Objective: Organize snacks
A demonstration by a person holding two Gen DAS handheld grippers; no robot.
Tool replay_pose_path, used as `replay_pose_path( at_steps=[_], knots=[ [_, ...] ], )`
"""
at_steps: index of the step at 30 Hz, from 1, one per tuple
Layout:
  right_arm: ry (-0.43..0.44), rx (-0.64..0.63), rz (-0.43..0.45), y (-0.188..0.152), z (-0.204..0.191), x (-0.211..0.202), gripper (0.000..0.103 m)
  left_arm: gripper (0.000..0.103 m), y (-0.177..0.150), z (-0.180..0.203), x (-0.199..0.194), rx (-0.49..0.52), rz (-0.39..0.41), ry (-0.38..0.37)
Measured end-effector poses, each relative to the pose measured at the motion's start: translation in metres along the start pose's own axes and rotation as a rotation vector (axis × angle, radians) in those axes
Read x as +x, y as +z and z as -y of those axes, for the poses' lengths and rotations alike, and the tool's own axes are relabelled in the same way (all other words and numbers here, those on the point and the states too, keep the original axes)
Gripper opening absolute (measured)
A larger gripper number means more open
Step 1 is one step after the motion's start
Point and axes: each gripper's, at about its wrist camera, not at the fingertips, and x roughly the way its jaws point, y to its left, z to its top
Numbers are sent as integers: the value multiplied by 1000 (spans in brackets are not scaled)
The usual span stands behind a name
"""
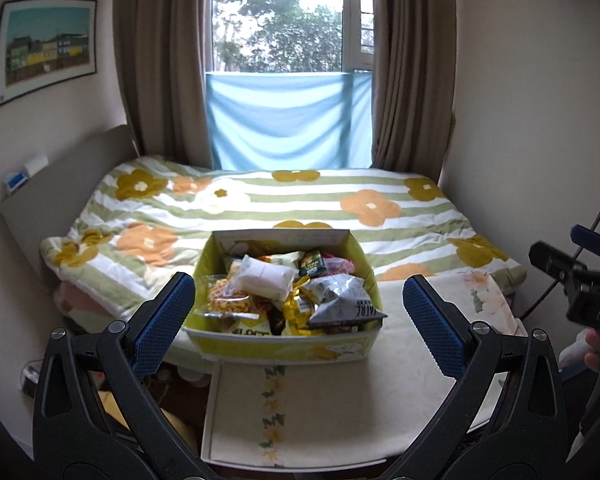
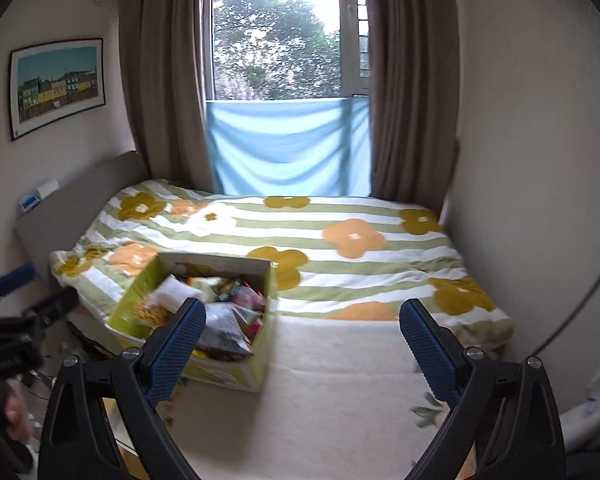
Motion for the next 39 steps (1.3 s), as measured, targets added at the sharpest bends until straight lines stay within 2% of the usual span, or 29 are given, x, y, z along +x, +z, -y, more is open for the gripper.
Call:
replay_pose_path(
  at_steps=[5,13,39],
  knots=[
    [-52,7,28,-20,4,-14,97,103,-14,7,-14,1,9,9],
    [-44,29,25,-32,12,-27,97,103,-22,16,-24,6,15,15],
    [-37,42,27,-34,19,-29,97,103,-23,24,-25,6,16,9]
  ],
)
